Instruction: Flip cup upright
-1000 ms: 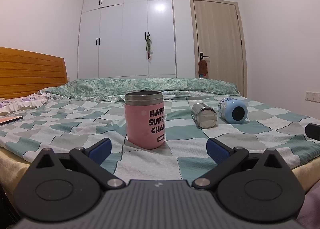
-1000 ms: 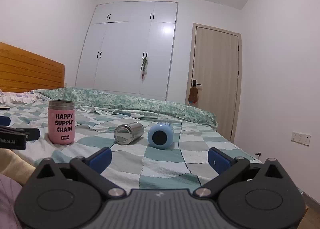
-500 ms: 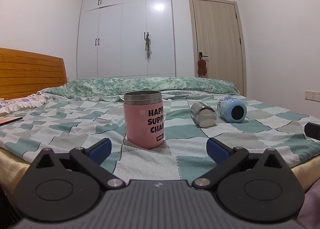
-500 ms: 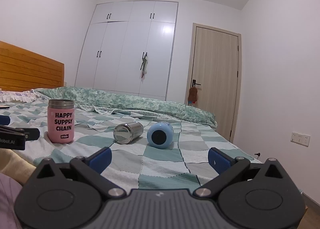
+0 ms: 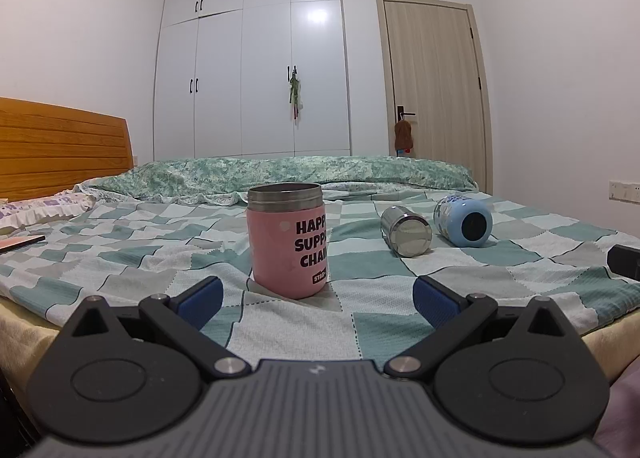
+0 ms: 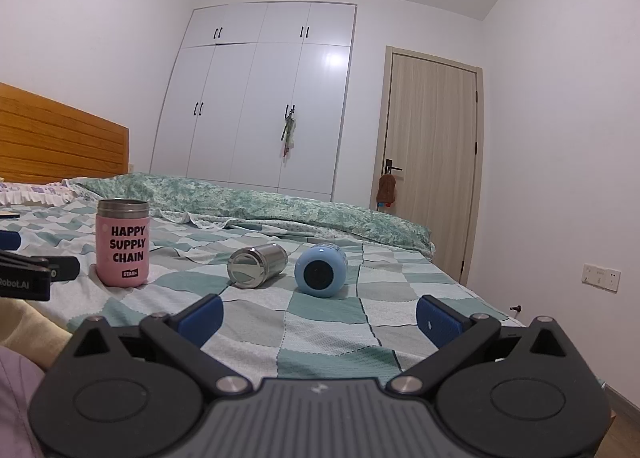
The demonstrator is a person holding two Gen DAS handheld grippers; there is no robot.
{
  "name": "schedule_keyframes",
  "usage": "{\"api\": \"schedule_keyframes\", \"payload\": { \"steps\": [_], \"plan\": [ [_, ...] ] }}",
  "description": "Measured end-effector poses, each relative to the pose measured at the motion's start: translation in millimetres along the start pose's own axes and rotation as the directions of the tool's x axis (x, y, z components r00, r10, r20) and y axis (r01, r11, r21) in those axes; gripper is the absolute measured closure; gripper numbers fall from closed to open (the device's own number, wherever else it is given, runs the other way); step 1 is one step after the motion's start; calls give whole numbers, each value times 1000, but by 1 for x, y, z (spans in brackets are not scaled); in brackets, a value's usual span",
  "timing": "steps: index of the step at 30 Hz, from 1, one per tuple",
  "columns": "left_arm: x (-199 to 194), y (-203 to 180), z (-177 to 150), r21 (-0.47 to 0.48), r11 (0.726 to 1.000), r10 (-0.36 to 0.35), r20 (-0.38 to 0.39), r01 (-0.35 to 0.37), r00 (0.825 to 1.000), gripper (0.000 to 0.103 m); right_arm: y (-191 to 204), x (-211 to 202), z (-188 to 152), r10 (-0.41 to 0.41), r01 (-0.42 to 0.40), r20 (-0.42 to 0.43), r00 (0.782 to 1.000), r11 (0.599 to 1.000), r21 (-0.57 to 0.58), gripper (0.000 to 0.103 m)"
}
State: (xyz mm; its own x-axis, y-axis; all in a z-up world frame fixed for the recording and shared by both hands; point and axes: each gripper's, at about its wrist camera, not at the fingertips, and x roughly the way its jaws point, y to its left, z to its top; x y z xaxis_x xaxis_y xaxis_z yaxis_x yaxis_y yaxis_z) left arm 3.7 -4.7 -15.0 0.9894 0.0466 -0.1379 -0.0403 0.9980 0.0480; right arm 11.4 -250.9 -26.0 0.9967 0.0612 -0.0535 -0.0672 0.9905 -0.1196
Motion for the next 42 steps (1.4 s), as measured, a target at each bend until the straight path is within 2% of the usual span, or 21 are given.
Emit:
{"api": "schedule_keyframes", "payload": {
  "steps": [42],
  "plan": [
    [-4, -3, 2, -2, 1000, -13, 7, 13, 1000, 0, 2, -3, 1, 7, -7, 6, 1000, 1000, -1, 0]
  ]
}}
